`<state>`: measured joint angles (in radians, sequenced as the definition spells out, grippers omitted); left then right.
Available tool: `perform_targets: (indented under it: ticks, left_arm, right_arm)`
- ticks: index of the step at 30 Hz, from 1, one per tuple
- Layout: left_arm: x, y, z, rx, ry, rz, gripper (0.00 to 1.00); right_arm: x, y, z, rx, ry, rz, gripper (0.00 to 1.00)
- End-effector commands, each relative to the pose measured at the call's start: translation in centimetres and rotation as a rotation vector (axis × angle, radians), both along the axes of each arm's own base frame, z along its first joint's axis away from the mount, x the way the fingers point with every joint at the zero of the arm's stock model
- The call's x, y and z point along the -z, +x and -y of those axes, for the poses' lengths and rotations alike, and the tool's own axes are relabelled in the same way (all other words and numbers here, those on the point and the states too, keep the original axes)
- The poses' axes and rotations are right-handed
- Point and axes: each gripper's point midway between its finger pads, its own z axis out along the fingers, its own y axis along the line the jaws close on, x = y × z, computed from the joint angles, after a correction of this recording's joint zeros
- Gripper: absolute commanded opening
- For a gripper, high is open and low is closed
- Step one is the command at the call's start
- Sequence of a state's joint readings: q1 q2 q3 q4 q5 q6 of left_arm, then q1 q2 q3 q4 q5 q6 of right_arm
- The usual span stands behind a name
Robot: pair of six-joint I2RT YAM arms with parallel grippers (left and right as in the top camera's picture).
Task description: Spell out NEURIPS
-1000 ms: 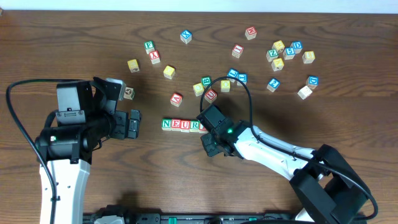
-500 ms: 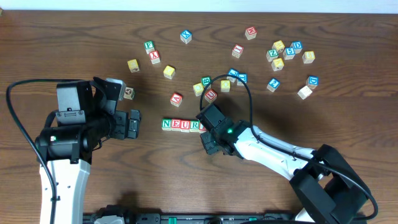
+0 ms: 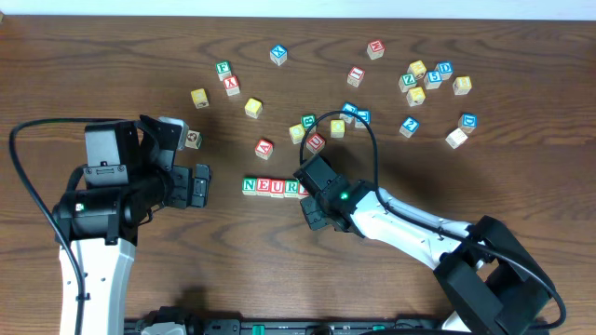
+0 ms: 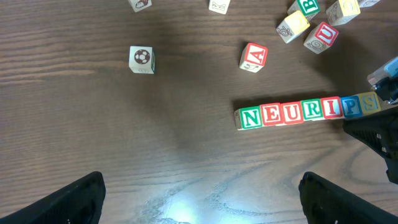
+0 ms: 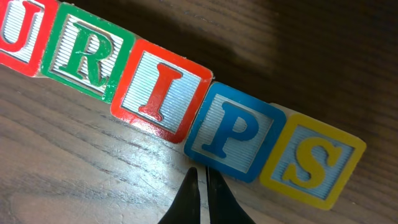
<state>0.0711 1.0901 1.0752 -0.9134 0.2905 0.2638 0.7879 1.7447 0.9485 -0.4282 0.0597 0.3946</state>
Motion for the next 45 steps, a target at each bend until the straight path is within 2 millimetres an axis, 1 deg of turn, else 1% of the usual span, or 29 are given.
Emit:
perform_targets:
  ticks: [1,45]
  left_arm:
    - [-0.92,0.19,0.06,0.012,-0.001,0.027,0.98]
    - [-0.92,0.19,0.06,0.012,-0.001,0.027,0.98]
  right_arm:
    - [0.39,-0.13,0.15,0.013,-0.014,0.001,0.01]
    - [0.29,0.30,0.26,0.021,-0.022,0.023,0.01]
